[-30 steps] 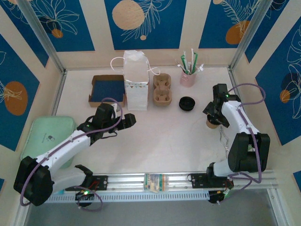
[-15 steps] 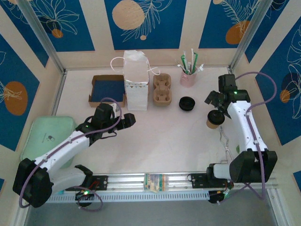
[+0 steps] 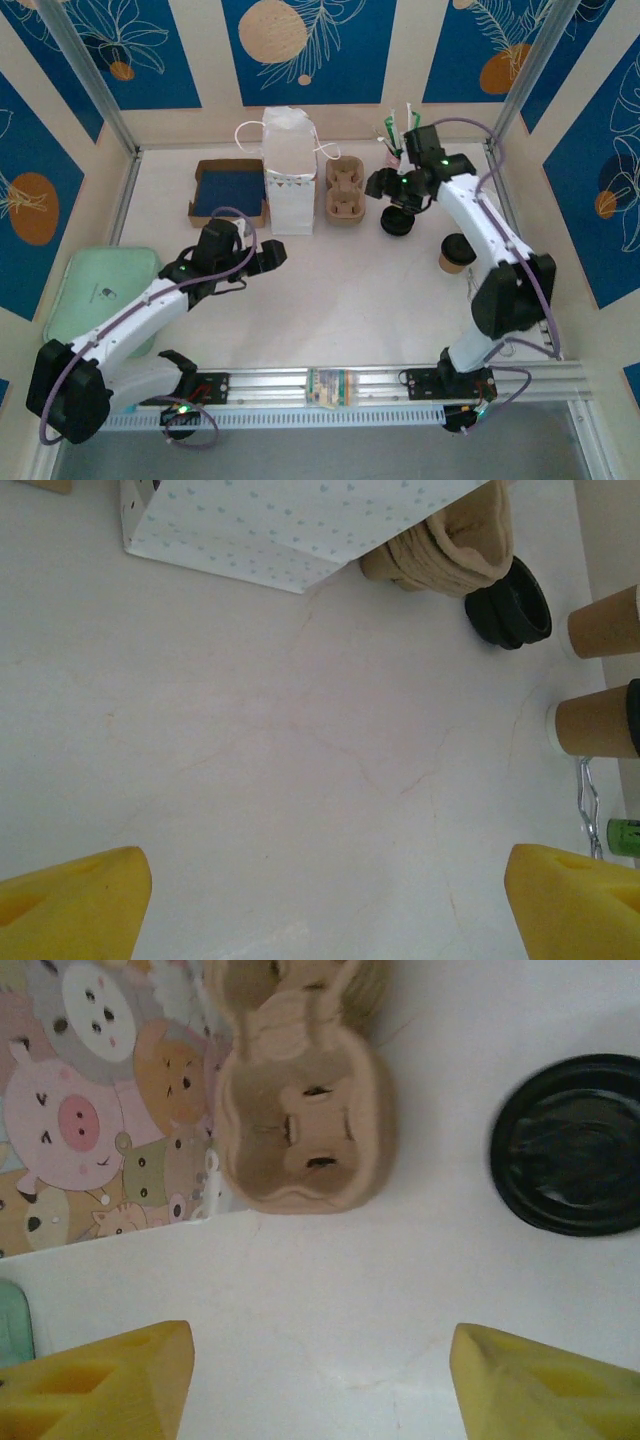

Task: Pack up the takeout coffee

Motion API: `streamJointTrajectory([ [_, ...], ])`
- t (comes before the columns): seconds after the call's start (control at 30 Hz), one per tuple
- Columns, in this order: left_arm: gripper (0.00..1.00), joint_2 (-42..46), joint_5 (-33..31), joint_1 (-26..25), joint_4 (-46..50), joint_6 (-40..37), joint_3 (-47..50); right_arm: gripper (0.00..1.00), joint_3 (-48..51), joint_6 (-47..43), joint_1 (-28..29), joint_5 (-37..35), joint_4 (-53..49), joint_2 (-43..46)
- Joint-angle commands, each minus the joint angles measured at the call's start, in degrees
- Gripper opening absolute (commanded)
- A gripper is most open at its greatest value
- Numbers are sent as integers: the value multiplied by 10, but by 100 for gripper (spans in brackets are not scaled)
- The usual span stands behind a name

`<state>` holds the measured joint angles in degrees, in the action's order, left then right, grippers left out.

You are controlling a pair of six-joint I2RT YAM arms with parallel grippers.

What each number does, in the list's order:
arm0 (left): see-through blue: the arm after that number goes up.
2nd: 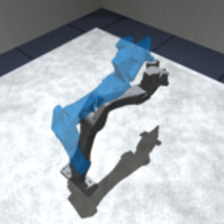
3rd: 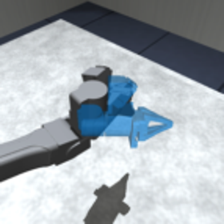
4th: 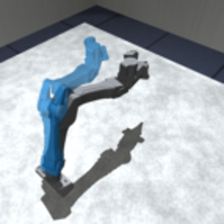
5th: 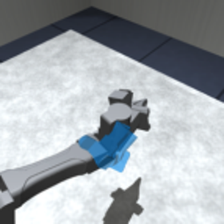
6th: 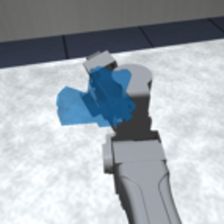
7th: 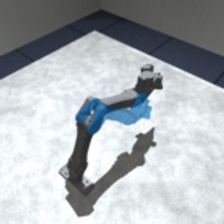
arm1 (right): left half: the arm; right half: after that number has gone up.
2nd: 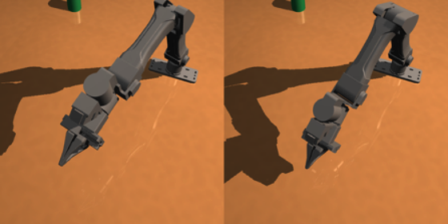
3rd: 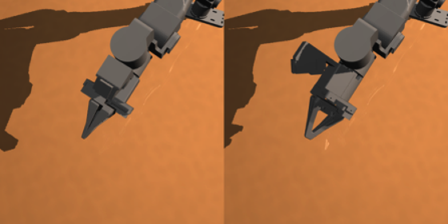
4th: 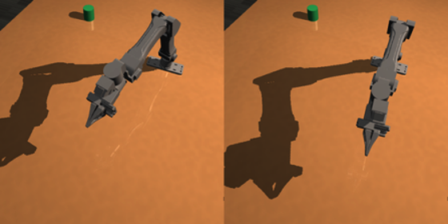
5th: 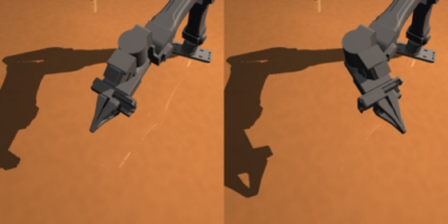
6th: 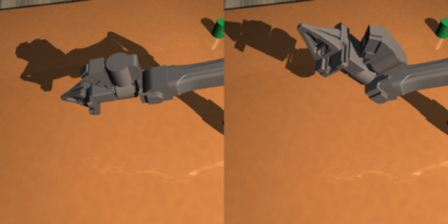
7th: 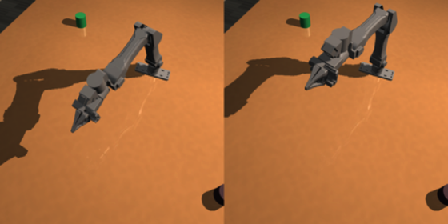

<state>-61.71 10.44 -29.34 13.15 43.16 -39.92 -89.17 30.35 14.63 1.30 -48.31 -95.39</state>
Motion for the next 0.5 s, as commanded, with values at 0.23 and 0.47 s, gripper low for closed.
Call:
streamJointTrajectory([
  [0.23, 91, 31, 6, 17, 20, 2, 8, 47, -71, 5, 5, 32, 27, -143],
  [0.47, 91, 36, 4, 21, 21, 5, 17, 46, -98, 10, 6, 19, 26, -183],
])
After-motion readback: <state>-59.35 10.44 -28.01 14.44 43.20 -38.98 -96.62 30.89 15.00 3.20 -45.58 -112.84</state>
